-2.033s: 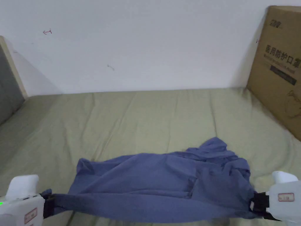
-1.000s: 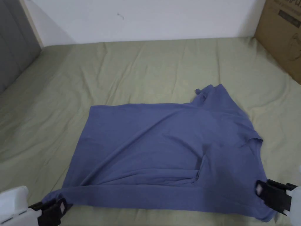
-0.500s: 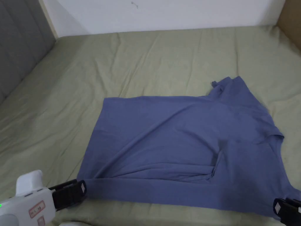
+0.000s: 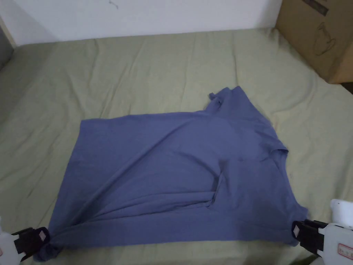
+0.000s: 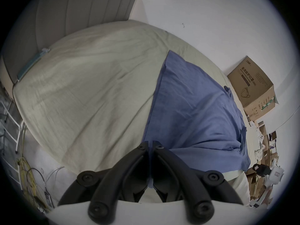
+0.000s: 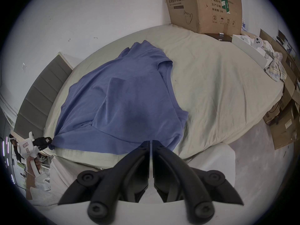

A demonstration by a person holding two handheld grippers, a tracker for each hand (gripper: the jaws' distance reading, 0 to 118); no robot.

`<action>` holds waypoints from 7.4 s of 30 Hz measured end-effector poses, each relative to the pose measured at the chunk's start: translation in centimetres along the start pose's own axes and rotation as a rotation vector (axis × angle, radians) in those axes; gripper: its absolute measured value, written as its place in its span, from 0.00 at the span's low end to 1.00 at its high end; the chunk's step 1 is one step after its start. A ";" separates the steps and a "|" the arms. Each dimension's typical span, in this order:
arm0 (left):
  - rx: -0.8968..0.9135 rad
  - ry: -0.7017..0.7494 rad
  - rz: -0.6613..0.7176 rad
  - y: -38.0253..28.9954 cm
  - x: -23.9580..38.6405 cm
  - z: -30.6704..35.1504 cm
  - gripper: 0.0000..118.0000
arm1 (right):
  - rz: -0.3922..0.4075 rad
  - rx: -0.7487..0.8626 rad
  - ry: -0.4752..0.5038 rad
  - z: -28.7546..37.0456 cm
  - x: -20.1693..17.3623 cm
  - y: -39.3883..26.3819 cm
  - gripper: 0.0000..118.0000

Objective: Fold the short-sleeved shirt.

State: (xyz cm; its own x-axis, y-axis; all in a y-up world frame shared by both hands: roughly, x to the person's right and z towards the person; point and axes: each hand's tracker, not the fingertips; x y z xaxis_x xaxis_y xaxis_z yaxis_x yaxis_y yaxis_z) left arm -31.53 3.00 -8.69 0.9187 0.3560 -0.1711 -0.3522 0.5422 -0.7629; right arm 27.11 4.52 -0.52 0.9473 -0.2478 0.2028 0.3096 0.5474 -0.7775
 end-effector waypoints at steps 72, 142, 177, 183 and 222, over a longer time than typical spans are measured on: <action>-0.075 0.139 -0.297 3.2 1.4 -5.8 0.04 | -0.024 -0.069 -0.147 -8.2 1.9 7.3 0.78; 0.004 0.118 -0.267 10.5 8.5 -7.8 0.00 | 0.212 -0.223 -0.157 -26.9 -0.8 30.0 0.52; -0.065 0.172 -0.456 22.5 12.6 -17.9 0.03 | 0.191 -0.064 0.011 -16.1 -3.7 30.5 0.00; 0.043 0.131 -0.426 19.3 10.9 -6.8 0.03 | 0.183 0.009 0.028 -8.3 -2.6 27.1 0.00; 0.071 -0.167 0.347 0.5 -5.1 2.3 0.69 | 0.374 -0.074 0.092 -5.3 -16.8 6.2 0.03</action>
State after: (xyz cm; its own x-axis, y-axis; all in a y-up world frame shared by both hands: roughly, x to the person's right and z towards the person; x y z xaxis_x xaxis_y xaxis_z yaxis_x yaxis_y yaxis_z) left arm -36.77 3.20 -6.72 0.7030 0.6436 -0.3027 -0.6538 0.4171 -0.6314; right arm 12.66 7.82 -11.92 0.9814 -0.1144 -0.1542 -0.0655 0.5554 -0.8290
